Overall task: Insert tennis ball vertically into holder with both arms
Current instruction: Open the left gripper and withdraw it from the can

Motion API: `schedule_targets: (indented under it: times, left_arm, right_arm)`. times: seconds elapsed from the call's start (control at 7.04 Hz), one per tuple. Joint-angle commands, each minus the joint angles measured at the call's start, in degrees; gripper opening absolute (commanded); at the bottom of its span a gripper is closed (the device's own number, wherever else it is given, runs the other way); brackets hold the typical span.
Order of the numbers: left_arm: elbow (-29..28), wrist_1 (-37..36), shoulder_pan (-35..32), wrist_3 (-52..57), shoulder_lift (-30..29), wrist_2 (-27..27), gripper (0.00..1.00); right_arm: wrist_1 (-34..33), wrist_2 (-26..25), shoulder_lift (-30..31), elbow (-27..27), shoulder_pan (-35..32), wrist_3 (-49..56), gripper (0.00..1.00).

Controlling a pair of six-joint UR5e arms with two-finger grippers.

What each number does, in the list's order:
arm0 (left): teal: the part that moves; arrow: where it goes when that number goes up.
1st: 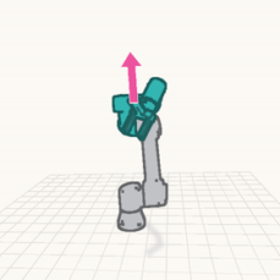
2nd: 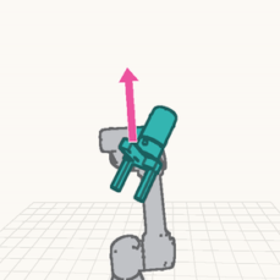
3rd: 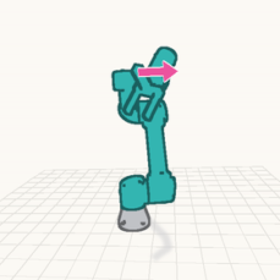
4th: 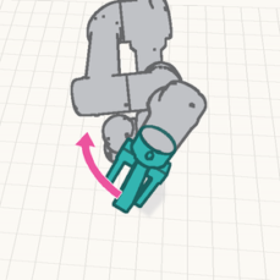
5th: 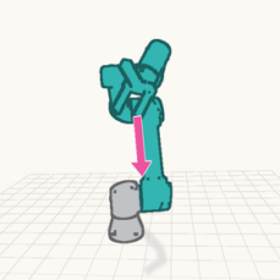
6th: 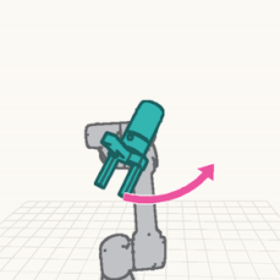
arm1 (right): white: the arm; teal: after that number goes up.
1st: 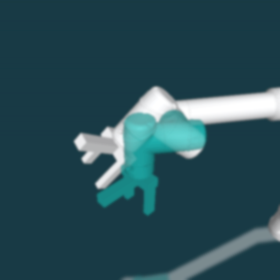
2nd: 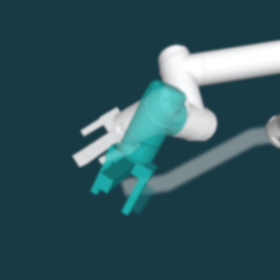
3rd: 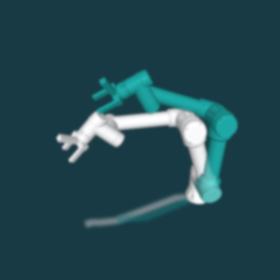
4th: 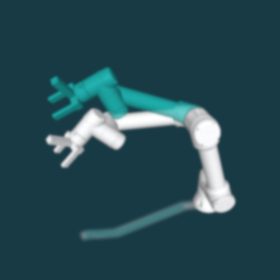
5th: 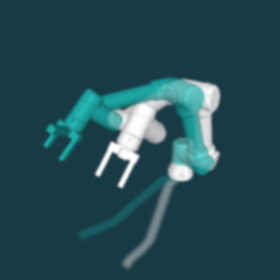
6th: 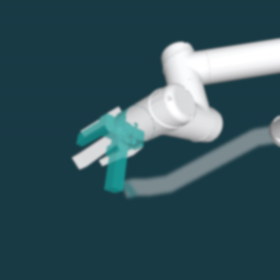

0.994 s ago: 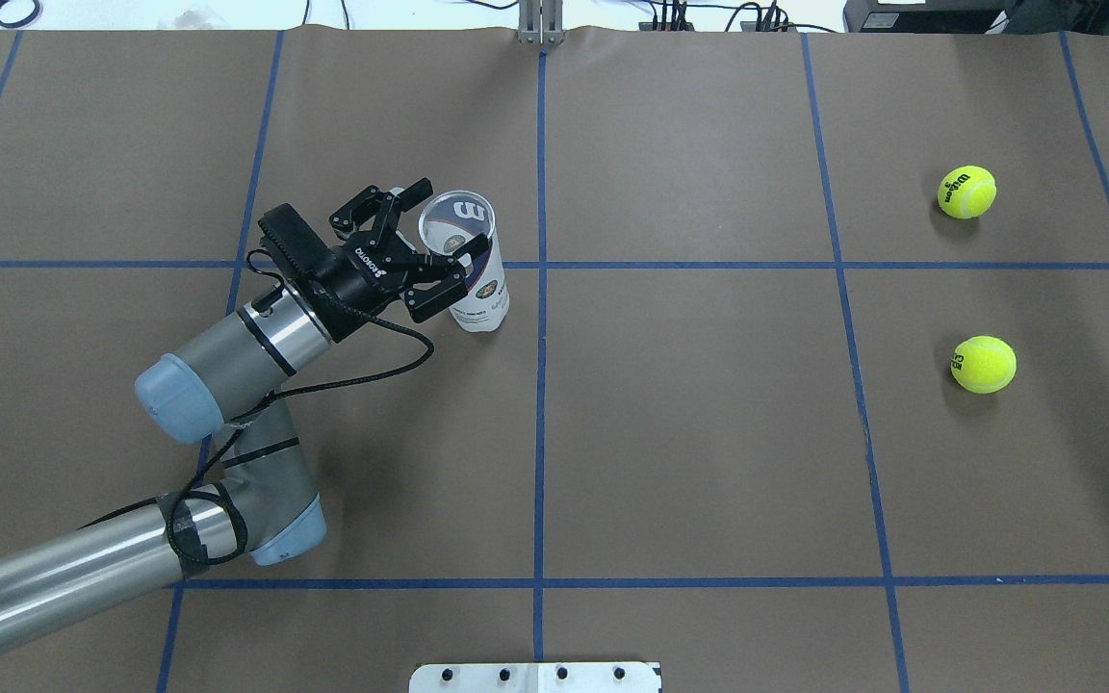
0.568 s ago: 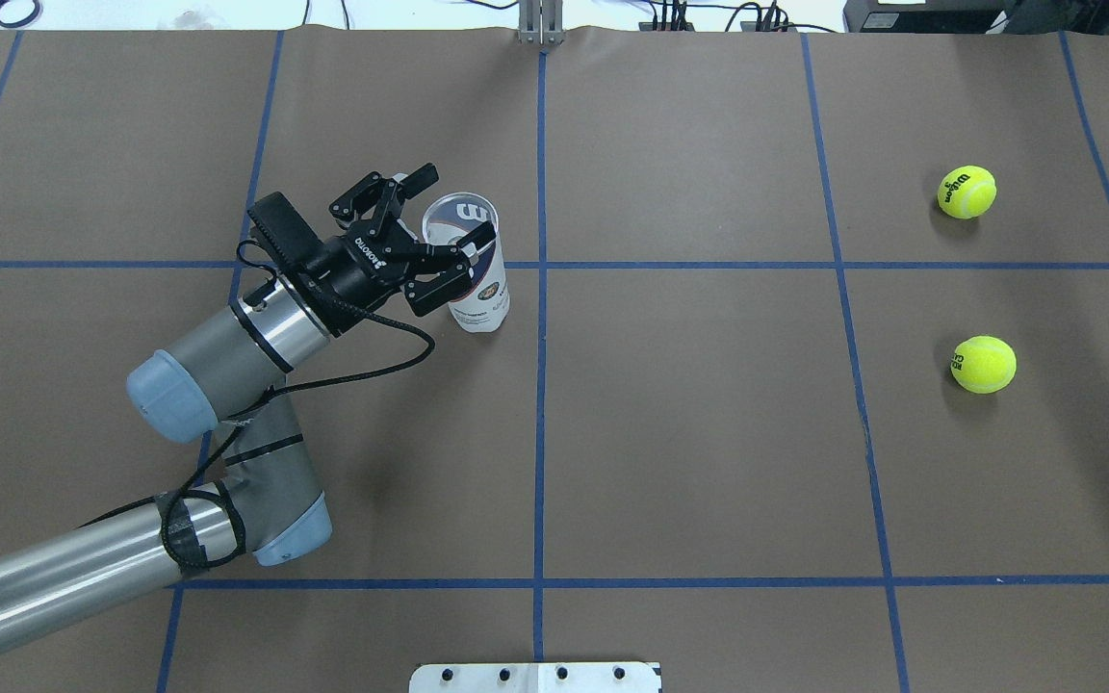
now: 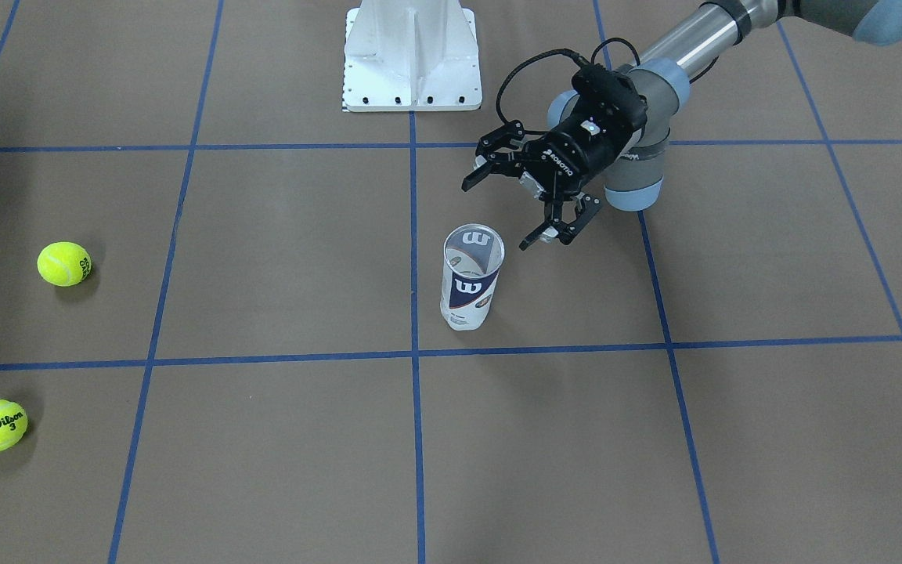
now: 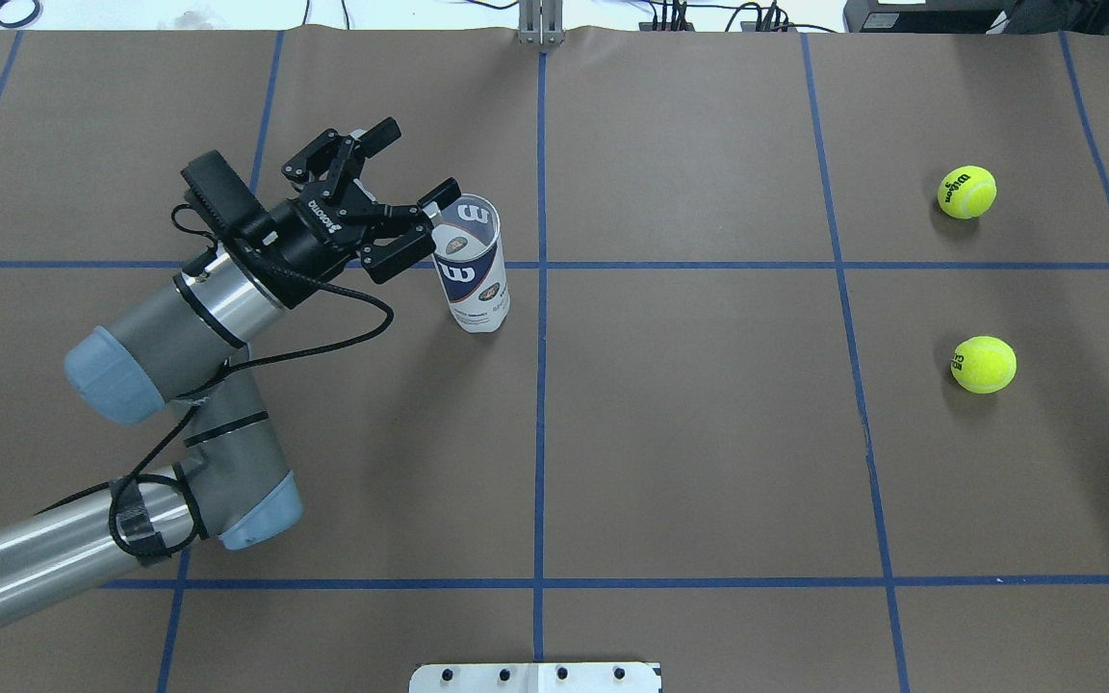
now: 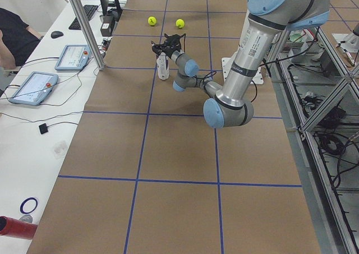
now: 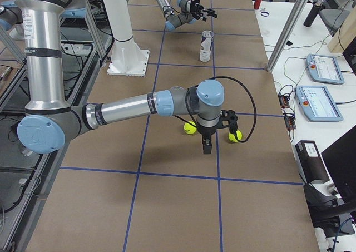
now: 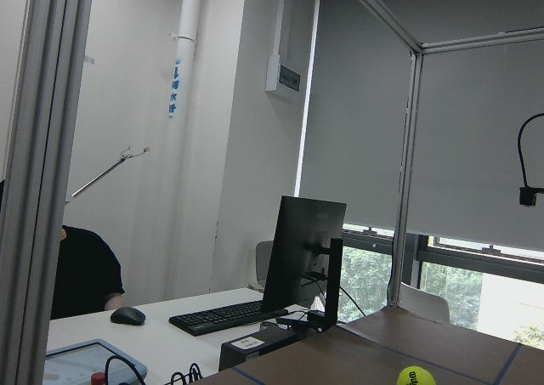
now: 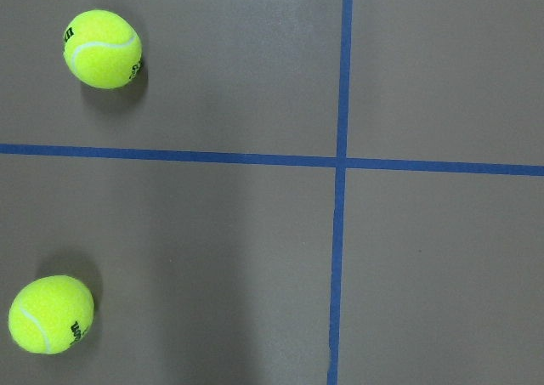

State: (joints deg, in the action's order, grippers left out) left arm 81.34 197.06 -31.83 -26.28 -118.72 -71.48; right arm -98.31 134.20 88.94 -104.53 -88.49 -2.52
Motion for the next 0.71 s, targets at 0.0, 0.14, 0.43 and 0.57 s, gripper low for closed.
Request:
schedule_targets:
  times: [0.0, 0.14, 0.43, 0.57]
  left_arm:
    - [5.6, -5.2, -2.3, -4.2, 5.3, -0.1, 0.99]
    - [6.4, -5.6, -4.1, -10.7, 8.0, -2.6, 0.99]
    - [12.7, -20.9, -12.0, -13.4, 15.9, -24.8, 0.99]
    - [13.5, -25.9, -13.7, -13.4, 16.9, -32.7, 0.99]
  right_arm:
    - [0.0, 1.9, 0.3, 0.6, 0.5, 0.0, 1.0]
    - [0.0, 6.6, 0.7, 0.6, 0.6, -0.4, 1.0]
    - [0.1, 7.3, 0.4, 0.0, 1.8, -0.6, 1.0]
    - [0.1, 6.9, 0.0, -0.8, 3.4, -3.6, 1.0]
